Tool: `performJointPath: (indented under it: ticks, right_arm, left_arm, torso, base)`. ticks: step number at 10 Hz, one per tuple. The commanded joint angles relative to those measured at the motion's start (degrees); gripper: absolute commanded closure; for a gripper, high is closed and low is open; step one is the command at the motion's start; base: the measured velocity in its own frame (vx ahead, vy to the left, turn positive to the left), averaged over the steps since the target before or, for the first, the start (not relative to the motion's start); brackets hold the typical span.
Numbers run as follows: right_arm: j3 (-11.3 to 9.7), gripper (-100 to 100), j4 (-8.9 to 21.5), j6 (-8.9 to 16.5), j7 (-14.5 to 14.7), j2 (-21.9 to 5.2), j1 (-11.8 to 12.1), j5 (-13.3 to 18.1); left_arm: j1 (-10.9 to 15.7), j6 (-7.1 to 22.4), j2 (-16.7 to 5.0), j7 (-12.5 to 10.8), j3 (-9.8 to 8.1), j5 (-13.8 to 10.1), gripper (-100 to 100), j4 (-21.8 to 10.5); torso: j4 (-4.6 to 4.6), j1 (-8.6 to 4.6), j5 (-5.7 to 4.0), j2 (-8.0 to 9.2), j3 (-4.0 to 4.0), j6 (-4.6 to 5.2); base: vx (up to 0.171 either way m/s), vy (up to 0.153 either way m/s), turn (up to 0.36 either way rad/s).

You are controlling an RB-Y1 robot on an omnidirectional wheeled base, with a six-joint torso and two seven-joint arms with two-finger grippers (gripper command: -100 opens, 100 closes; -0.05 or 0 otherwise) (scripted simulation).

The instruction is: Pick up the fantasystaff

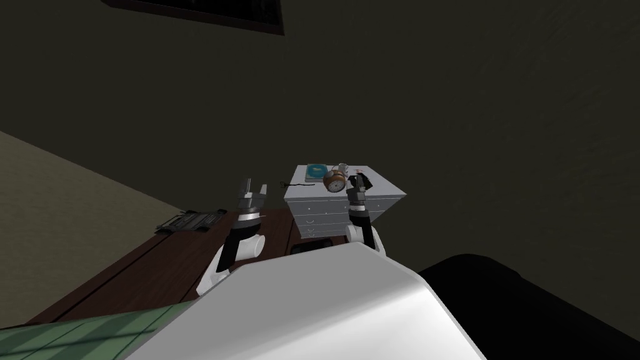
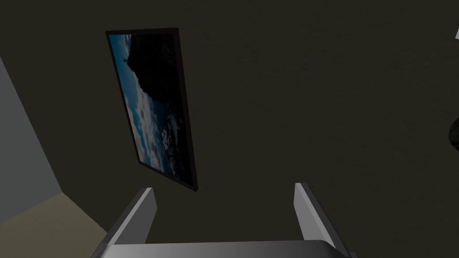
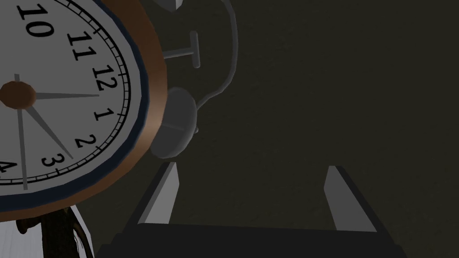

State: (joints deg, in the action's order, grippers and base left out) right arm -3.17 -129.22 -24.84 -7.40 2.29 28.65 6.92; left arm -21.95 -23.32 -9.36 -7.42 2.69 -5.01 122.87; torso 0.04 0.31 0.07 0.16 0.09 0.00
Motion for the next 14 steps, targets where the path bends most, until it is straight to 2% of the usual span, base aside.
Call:
performJointPath:
  ticks: [1, 2, 3, 4, 5, 7, 8, 9, 10, 11, 13, 14]
  right_arm:
    - [0.00, 0, 0.00, 0.00, 0.00, 0.00, 0.00, 0.00]
    - [0.00, 0, 0.00, 0.00, 0.00, 0.00, 0.00, 0.00]
    - [0.00, 0, 0.00, 0.00, 0.00, 0.00, 0.00, 0.00]
    - [0.00, 0, 0.00, 0.00, 0.00, 0.00, 0.00, 0.00]
    - [0.00, 0, 0.00, 0.00, 0.00, 0.00, 0.00, 0.00]
    - [0.00, 0, 0.00, 0.00, 0.00, 0.00, 0.00, 0.00]
    - [0.00, 0, 0.00, 0.00, 0.00, 0.00, 0.00, 0.00]
    - [0.00, 0, 0.00, 0.00, 0.00, 0.00, 0.00, 0.00]
    - [0.00, 0, 0.00, 0.00, 0.00, 0.00, 0.00, 0.00]
    - [0.00, 0, 0.00, 0.00, 0.00, 0.00, 0.00, 0.00]
    - [0.00, 0, 0.00, 0.00, 0.00, 0.00, 0.00, 0.00]
    - [0.00, 0, 0.00, 0.00, 0.00, 0.00, 0.00, 0.00]
  left_arm:
    - [1.27, 2.86, -0.60, 0.21, -0.30, 0.07, -100, -0.82]
    - [1.27, 3.35, -0.60, 0.21, -0.30, 0.07, -100, -0.82]
    - [3.37, 5.53, -1.81, 0.65, -0.72, 0.28, -100, -2.30]
    - [3.37, 6.93, -1.81, 0.65, -0.72, 0.28, -100, -2.30]
    - [5.61, 8.49, -3.04, 1.12, -1.17, 0.50, -100, -3.88]
    - [5.61, 10.76, -3.04, 1.12, -1.17, 0.50, -100, -3.88]
    - [7.98, 12.98, -4.28, 1.62, -1.66, 0.73, -100, -5.55]
    - [7.98, 14.52, -4.28, 1.62, -1.66, 0.73, -100, -5.55]
    - [7.98, 14.77, -4.28, 1.62, -1.66, 0.73, -100, -5.55]
    - [10.48, 17.01, -5.52, 2.13, -2.17, 0.97, -100, -7.30]
    - [10.48, 18.96, -5.52, 2.13, -2.17, 0.97, -100, -7.30]
    - [13.00, 21.24, -6.76, 2.67, -2.72, 1.22, -100, -9.13]
  torso:
    - [0.00, 0.00, 0.00, 0.00, 0.00, 0.00]
    - [0.00, -0.05, -0.01, -0.01, -0.01, 0.00]
    - [-0.01, -0.18, -0.03, -0.06, -0.03, 0.00]
    - [-0.01, -0.07, -0.02, -0.06, -0.04, 0.00]
    - [-0.01, -0.08, -0.01, -0.06, -0.03, 0.00]
    - [0.00, -0.01, 0.00, 0.00, 0.00, 0.00]
    - [-0.01, -0.15, -0.03, -0.06, -0.03, 0.00]
    - [-0.01, -0.04, -0.01, -0.05, -0.03, 0.00]
    - [-0.01, -0.05, 0.00, -0.04, -0.02, 0.00]
    - [-0.02, -0.17, -0.03, -0.08, -0.04, 0.00]
    - [0.00, -0.06, -0.01, -0.02, -0.01, 0.00]
    - [-0.01, -0.17, -0.03, -0.07, -0.03, 0.00]
  base:
    - [-0.040, 0.060, 0.013]
    - [-0.021, 0.026, -0.002]
    - [-0.030, 0.065, 0.031]
    - [-0.030, 0.059, 0.005]
    - [-0.055, 0.083, 0.026]
    - [-0.032, 0.055, 0.001]
    - [-0.035, 0.071, 0.033]
    - [-0.035, 0.070, 0.004]
    - [-0.015, 0.029, -0.005]
    - [-0.036, 0.066, 0.029]
    - [-0.031, 0.050, 0.002]
    - [-0.029, 0.066, 0.025]
